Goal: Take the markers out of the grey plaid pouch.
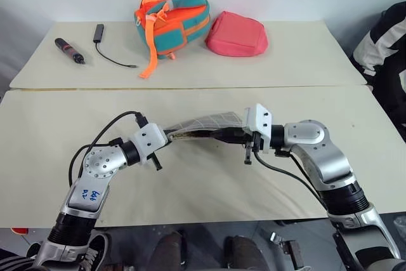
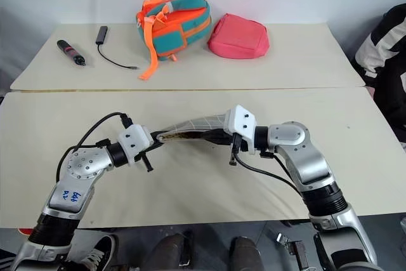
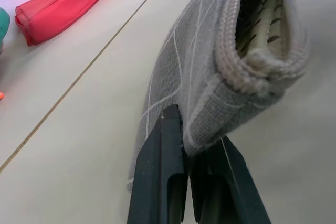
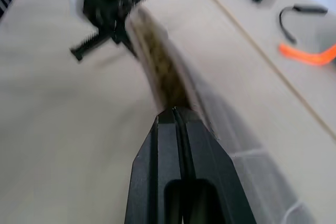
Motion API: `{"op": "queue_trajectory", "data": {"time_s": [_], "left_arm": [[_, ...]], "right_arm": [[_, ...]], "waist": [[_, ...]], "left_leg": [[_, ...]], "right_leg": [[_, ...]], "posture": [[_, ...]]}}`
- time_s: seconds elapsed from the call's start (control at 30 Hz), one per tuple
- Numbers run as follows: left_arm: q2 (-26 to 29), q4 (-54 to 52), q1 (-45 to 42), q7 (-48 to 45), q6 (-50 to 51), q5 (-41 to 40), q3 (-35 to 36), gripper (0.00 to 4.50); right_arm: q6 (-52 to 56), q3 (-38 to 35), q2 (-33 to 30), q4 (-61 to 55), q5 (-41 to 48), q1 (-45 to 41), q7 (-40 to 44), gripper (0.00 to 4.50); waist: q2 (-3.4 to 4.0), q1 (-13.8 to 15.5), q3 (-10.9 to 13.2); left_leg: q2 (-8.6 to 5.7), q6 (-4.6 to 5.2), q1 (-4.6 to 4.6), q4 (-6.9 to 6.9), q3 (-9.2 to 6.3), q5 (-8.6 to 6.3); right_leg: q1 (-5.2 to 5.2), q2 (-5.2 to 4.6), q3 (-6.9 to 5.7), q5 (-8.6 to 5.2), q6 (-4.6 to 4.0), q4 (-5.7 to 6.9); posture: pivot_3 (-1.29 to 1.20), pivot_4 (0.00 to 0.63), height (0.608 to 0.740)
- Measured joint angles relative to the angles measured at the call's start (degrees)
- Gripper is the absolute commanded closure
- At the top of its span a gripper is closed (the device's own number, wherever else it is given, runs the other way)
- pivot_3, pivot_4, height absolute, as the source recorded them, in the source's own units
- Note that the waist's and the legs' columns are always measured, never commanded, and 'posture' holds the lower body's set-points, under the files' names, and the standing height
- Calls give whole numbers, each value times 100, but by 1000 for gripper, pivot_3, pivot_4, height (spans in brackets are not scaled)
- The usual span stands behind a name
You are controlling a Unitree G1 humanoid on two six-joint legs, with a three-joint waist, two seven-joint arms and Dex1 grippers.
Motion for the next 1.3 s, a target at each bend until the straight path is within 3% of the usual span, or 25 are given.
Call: {"op": "queue_trajectory", "data": {"time_s": [0.33, 0.6, 0.7, 0.97, 1.1, 1.27, 1.3], "left_arm": [[-22, -40, 0, -6, 48, 0, -10, 4500], [-286, -321, -65, -124, 606, -23, -328, 4500], [-470, -460, -126, -128, 867, -110, -365, 4500], [-491, -497, -229, -172, 1094, -228, -381, 4500], [-509, -497, -231, -178, 1143, -303, -346, 4500], [-669, -504, -287, -152, 1423, -531, -266, 4500], [-698, -539, -315, -156, 1562, -633, -223, 4500]], "right_arm": [[-478, 104, -8, 395, -502, -4, -155, 4471], [-1307, 465, -126, 1017, -1877, -357, -712, 4471], [-1303, 528, -97, 1048, -2062, -407, -804, 3905], [-1335, 545, -94, 1047, -2160, -606, -810, 1179], [-1336, 544, -115, 1032, -2153, -606, -749, 1355], [-1368, 543, -277, 1031, -2159, -700, -612, 2946], [-1386, 543, -331, 1028, -2168, -769, -587, 2946]], "waist": [[0, 3, 0], [-1, 2, 0], [-1, 3, 1], [-1, -2, 1], [-1, -2, 1], [-1, -1, 1], [-2, -1, 1]], "left_leg": [[0, 0, 0, 3, 1, 2], [3, 7, 0, 9, 1, 8], [2, 20, 0, 15, 2, 16], [5, 19, 0, 22, 1, 14], [5, 20, 0, 25, 1, 13], [5, 22, -1, 33, 1, 11], [6, 22, -1, 35, 0, 11]], "right_leg": [[2, 25, 1, 0, 0, 1], [2, 34, 3, 0, 0, 4], [5, 35, 3, 0, 0, 5], [7, 36, 4, 0, 0, 7], [8, 36, 4, 0, 0, 7], [9, 35, 4, 0, 0, 9], [9, 35, 4, 0, 0, 10]], "posture": [[0, 150, 740], [0, 150, 740], [0, 150, 740], [0, 150, 740], [0, 150, 740], [0, 150, 740], [0, 150, 740]]}}
